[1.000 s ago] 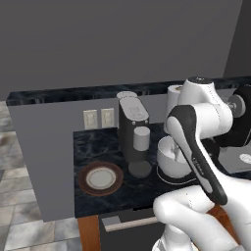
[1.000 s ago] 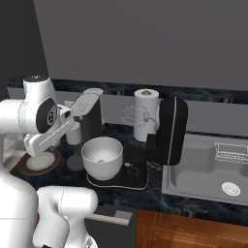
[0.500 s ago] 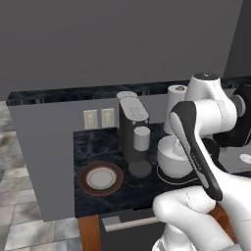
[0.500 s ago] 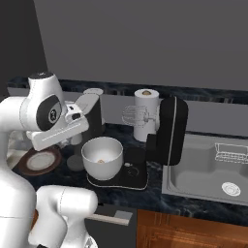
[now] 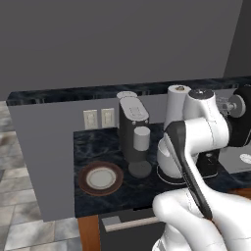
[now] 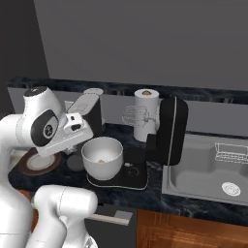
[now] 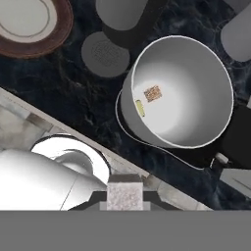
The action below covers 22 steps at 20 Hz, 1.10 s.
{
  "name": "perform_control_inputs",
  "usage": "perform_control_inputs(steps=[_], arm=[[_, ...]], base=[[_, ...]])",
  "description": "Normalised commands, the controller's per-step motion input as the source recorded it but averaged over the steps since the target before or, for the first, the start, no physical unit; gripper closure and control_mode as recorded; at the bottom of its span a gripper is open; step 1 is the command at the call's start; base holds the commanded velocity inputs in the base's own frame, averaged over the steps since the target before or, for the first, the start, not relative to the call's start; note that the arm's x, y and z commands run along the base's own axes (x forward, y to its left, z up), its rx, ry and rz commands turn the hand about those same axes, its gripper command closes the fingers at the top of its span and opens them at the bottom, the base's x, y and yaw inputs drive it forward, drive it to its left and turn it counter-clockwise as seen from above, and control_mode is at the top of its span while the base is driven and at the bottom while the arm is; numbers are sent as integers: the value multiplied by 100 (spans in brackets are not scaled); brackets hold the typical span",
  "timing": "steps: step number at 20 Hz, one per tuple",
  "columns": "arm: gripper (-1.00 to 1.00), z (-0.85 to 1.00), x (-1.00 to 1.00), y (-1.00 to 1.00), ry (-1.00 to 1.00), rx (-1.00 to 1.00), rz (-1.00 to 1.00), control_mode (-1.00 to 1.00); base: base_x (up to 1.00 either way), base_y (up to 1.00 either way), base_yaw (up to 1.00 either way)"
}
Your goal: Add butter and sugar cubes to the stand mixer bowl and then turn on the stand mixer to begin making frosting.
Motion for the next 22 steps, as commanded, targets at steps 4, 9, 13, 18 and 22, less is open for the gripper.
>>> perform_control_inputs(steps=[4,9,13,18,22], arm=[[100,-27,10,-6,-10,-4,-10,-100],[100,-3,10,-28,-3,0,-2,-100],[100,0,21,-26,0,0,0,-100],[100,-2,39,-2,0,0,0,-100],[100,-15,40,0,0,0,0,-100]], base=[[0,0,0],[0,0,0],[0,0,0],[0,0,0],[0,0,0]])
